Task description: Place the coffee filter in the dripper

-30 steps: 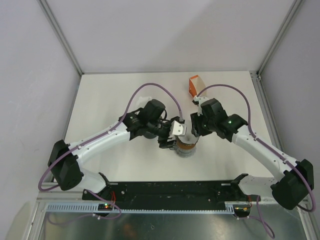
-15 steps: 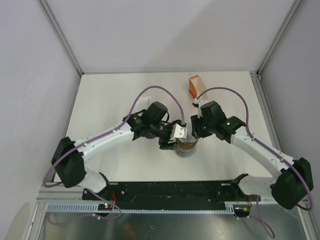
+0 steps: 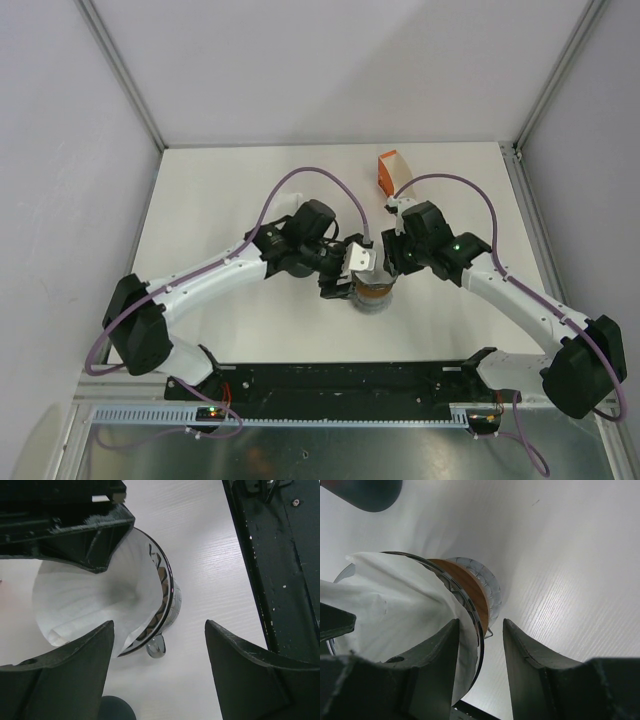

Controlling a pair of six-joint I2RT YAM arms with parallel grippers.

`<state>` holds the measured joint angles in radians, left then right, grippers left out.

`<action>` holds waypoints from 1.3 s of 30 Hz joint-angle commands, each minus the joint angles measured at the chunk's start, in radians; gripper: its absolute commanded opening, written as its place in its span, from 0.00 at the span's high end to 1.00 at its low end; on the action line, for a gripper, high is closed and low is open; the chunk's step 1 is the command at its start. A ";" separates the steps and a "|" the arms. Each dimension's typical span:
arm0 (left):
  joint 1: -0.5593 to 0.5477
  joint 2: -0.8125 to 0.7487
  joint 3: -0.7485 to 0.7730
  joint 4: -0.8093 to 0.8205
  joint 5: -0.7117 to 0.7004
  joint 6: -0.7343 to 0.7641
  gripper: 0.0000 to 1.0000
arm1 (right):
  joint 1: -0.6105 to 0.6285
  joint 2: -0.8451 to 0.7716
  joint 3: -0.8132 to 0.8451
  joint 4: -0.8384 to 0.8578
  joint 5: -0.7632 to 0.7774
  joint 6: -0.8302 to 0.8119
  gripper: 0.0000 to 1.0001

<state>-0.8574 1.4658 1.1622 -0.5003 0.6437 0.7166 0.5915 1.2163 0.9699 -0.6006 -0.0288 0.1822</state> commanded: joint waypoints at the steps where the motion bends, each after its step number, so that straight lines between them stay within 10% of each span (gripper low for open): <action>1: -0.003 -0.036 0.067 -0.003 0.050 -0.057 0.22 | -0.006 -0.021 -0.002 0.022 0.006 -0.018 0.55; 10: 0.023 -0.073 0.059 -0.018 0.060 -0.058 0.22 | -0.006 -0.037 -0.001 0.029 -0.009 -0.020 0.55; 17: 0.033 -0.082 0.001 -0.017 0.003 0.009 0.41 | -0.007 -0.051 -0.002 0.037 -0.028 -0.028 0.55; 39: 0.033 -0.026 0.028 -0.017 -0.008 0.018 0.40 | -0.042 -0.105 0.018 0.100 -0.130 -0.029 0.42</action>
<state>-0.8280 1.4403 1.1595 -0.5259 0.6388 0.7254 0.5617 1.1393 0.9657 -0.5468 -0.1322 0.1600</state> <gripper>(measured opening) 0.594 0.555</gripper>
